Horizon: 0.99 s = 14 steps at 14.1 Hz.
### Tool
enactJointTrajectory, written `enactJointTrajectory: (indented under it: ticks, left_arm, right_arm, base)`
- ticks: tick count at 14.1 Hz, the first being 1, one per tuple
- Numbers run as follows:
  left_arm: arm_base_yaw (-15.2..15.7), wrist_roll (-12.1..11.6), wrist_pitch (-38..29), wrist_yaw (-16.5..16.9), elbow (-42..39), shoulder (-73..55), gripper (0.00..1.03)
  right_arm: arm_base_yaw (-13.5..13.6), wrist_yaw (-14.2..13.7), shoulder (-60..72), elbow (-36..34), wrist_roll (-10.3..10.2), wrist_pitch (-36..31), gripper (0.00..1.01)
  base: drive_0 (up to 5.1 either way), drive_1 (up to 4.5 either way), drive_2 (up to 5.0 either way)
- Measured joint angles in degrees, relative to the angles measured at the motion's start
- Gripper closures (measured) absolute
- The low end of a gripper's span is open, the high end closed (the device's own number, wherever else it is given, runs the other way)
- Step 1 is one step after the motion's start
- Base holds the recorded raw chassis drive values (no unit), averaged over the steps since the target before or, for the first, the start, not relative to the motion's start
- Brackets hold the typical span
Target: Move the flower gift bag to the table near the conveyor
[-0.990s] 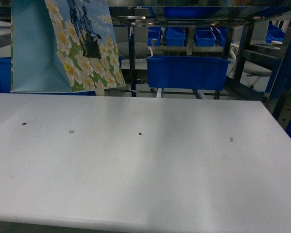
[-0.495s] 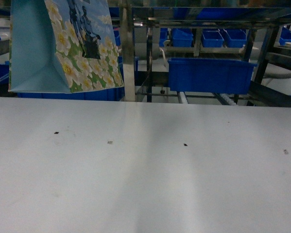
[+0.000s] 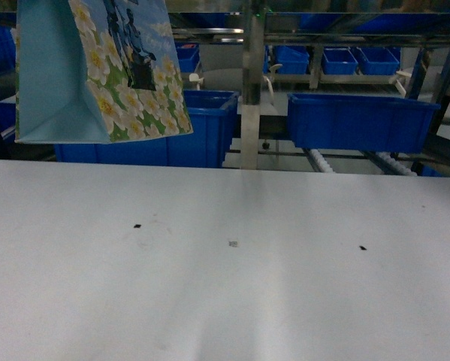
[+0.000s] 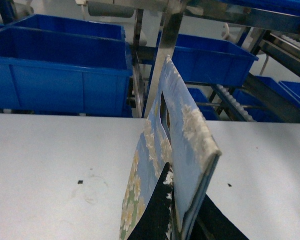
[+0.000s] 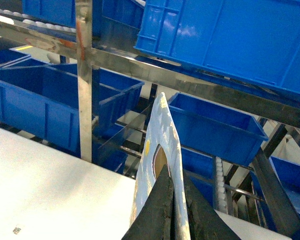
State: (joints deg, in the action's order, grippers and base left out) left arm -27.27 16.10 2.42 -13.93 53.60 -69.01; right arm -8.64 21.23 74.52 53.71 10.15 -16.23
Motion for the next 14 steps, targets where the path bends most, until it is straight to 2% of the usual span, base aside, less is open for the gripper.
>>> enactJointTrajectory:
  ticks: [2,6,9,14]
  left_arm:
    - [0.7,0.04,0.17,-0.59,0.0,0.0,1.01]
    - [-0.09,0.0,-0.07,0.15,0.0,0.04,1.01]
    - [-0.13,-0.02,-0.24,-0.02,0.0,0.07,1.01]
    - [0.2,-0.09,0.04,-0.46,0.0,-0.04,1.01]
  right_arm:
    - [0.5,0.31,-0.09,0.0,0.02,-0.13,0.99]
    - [0.11,-0.07,-0.02,0.0,0.0,-0.02,0.99]
    - [-0.07,-0.13,-0.11,0.0,0.0,-0.09,0.99]
    - [0.31,0.07,0.0,0.0,-0.09,-0.09,0.99]
  base:
    - [0.0,0.0,0.0]
    - [-0.2,-0.24,-0.2]
    - [-3.6,4.76,-1.3]
    - [0.0,0.0,0.0]
